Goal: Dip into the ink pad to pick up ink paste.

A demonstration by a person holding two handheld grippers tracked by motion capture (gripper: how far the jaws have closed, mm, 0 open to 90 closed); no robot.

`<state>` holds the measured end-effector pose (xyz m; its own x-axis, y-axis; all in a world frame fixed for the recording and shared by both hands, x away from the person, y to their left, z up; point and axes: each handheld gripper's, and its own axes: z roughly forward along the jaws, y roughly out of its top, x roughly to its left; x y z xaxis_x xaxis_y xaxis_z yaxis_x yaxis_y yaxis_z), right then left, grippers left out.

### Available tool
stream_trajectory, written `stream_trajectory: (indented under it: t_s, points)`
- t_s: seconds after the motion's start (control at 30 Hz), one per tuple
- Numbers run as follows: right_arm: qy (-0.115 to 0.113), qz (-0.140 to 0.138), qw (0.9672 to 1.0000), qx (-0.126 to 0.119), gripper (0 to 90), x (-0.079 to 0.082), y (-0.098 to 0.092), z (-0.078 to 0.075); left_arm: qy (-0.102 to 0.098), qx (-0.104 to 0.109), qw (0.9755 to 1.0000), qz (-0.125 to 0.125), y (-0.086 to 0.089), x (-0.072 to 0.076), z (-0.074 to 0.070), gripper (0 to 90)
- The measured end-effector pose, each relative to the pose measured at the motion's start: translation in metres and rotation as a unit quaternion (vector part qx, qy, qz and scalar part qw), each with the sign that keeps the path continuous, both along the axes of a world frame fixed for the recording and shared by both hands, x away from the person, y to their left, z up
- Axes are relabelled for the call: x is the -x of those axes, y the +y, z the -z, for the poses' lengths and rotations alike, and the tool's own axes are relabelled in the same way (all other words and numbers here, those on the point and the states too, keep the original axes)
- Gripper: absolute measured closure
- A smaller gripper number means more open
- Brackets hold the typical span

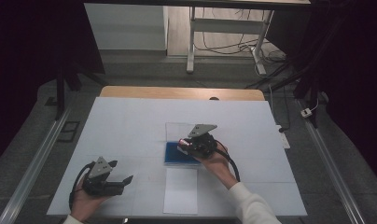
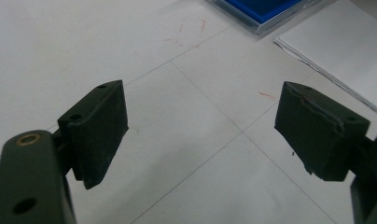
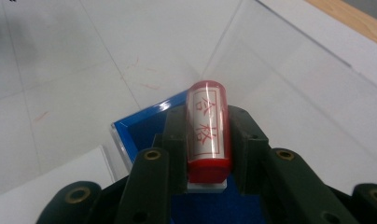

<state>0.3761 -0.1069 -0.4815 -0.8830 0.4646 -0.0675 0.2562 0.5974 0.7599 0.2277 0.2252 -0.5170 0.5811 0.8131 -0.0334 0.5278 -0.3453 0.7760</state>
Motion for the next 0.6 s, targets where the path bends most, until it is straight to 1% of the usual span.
stream_trajectory:
  t_s: [0.2, 0.27, 0.37, 0.4, 0.5, 0.53, 0.57, 0.6]
  points:
    - [0.001, 0.001, 1.0000, 0.001, 70.1, -0.001, 0.001, 0.003, 0.001, 0.000, 1.0000, 0.000, 0.000, 0.000, 0.000, 17.3]
    - [0.002, 0.001, 1.0000, 0.004, 70.0, -0.002, 0.002, 0.004, 0.001, 0.001, 1.0000, 0.001, 0.000, 0.000, 0.000, 17.2]
    - [0.001, 0.002, 0.9999, 0.014, 70.0, -0.003, 0.004, 0.007, 0.001, 0.001, 1.0000, 0.000, 0.000, 0.000, 0.000, 17.3]
    - [0.002, 0.001, 0.9999, 0.012, 70.0, -0.003, 0.005, 0.008, 0.001, 0.001, 1.0000, -0.001, 0.000, 0.000, 0.000, 17.3]
    - [0.004, 0.001, 0.9999, 0.014, 70.1, -0.003, 0.006, 0.009, 0.001, 0.000, 1.0000, -0.001, 0.001, 0.000, 0.000, 17.3]
    - [0.006, -0.002, 0.9994, 0.033, 70.1, -0.004, 0.009, 0.014, 0.001, 0.000, 1.0000, 0.000, 0.000, 0.000, 0.000, 17.3]
    - [0.006, -0.002, 0.9994, 0.033, 70.1, -0.004, 0.009, 0.014, 0.001, 0.000, 1.0000, 0.000, 0.000, 0.000, 0.000, 17.3]
    - [0.005, 0.000, 0.9996, 0.026, 70.2, -0.003, 0.009, 0.016, 0.001, 0.000, 1.0000, 0.000, 0.000, 0.000, 0.000, 17.3]
